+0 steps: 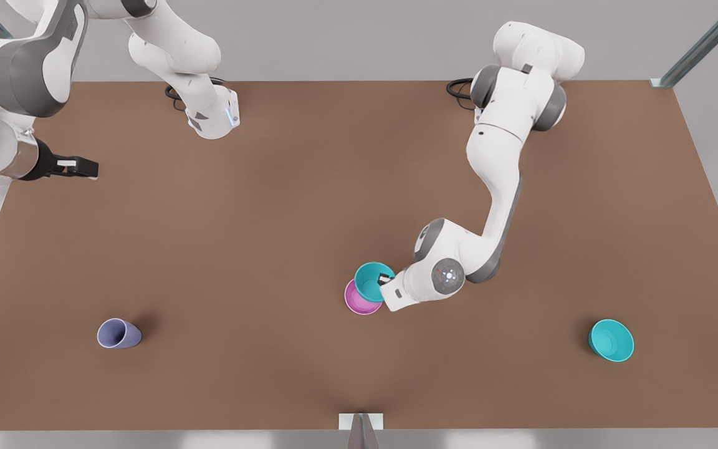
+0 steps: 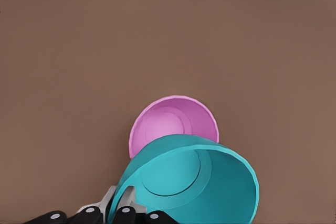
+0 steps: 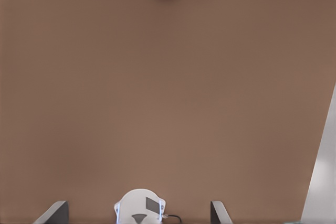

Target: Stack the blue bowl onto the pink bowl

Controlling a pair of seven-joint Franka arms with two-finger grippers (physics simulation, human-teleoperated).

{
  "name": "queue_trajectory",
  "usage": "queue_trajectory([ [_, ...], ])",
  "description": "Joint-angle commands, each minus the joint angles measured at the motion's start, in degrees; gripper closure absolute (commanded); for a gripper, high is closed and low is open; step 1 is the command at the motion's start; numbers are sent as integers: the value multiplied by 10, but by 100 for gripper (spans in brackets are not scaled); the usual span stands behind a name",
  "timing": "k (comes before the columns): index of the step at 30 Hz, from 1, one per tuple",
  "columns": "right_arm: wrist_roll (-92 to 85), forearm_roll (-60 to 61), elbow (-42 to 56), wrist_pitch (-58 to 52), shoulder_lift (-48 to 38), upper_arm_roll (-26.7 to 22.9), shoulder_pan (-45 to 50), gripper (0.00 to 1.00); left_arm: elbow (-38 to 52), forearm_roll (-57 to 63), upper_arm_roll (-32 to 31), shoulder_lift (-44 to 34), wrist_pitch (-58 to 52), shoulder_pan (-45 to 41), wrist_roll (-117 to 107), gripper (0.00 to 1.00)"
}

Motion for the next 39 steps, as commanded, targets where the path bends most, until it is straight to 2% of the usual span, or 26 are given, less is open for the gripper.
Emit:
queue_trajectory([
  [1,-18,0,1,0,2,0,0,0,1,-3,-1,5,44,-3,-315,79],
  [24,-17,0,-3,-4,6,-3,7,0,-5,-7,-9,23,43,-3,-337,79],
  [25,-17,0,-3,-4,7,-3,7,0,-5,-7,-9,23,43,-3,-331,55],
  [26,-17,0,-4,-4,7,-3,7,0,-5,-7,-9,23,44,-3,-330,0],
  [29,-17,0,-4,-4,10,-3,7,0,-12,-3,-8,8,26,-3,-328,0],
  [30,-17,0,-4,-4,10,-4,7,0,-66,6,9,-42,-27,0,-300,0],
  [31,-17,0,-4,-4,10,-4,7,0,-105,7,80,-114,-157,4,-200,0],
  [32,-17,0,-4,-4,12,-3,7,0,-104,33,143,-161,-255,3,-128,0],
  [34,-17,-1,-4,-3,12,-4,7,0,-92,137,213,-241,-362,0,35,0],
  [36,-17,-1,-4,-3,12,-4,7,0,-70,142,241,-272,-441,4,47,0],
  [37,-17,0,-4,-3,12,-4,7,0,-77,141,188,-318,-448,51,41,0],
  [38,-17,-1,-4,-3,12,-4,7,0,-148,162,55,-381,-374,154,40,0],
  [39,-18,-1,-4,-3,12,-4,7,0,-248,166,31,-451,-276,164,42,0],
])
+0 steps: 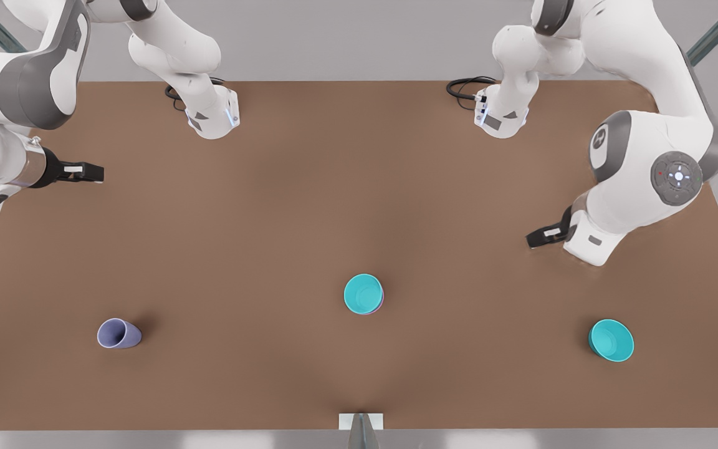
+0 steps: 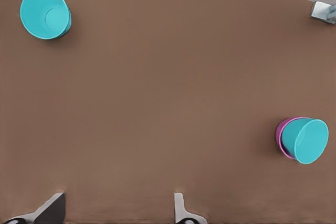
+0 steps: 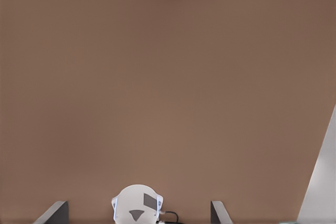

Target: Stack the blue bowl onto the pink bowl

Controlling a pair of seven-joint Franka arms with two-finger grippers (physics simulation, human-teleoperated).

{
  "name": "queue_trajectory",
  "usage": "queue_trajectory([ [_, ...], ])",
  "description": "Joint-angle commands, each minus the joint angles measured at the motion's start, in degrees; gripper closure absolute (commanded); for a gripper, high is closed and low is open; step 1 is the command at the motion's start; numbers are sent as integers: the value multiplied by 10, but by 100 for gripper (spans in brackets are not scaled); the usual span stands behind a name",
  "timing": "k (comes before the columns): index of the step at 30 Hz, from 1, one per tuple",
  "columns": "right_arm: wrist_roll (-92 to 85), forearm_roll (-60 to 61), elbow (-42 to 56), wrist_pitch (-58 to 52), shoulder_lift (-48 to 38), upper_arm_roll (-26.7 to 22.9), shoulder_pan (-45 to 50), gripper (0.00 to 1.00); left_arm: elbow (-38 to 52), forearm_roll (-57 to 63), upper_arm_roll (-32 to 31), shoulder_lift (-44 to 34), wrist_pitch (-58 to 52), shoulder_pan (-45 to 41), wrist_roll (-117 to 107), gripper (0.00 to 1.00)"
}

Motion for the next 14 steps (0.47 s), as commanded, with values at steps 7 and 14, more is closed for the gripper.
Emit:
queue_trajectory([
  [7,-3,0,0,1,-1,-3,0,0,-33,42,-40,-57,-37,24,187,0],
  [14,-3,1,0,8,-2,-3,2,0,27,39,-37,-29,-89,25,173,0],
])
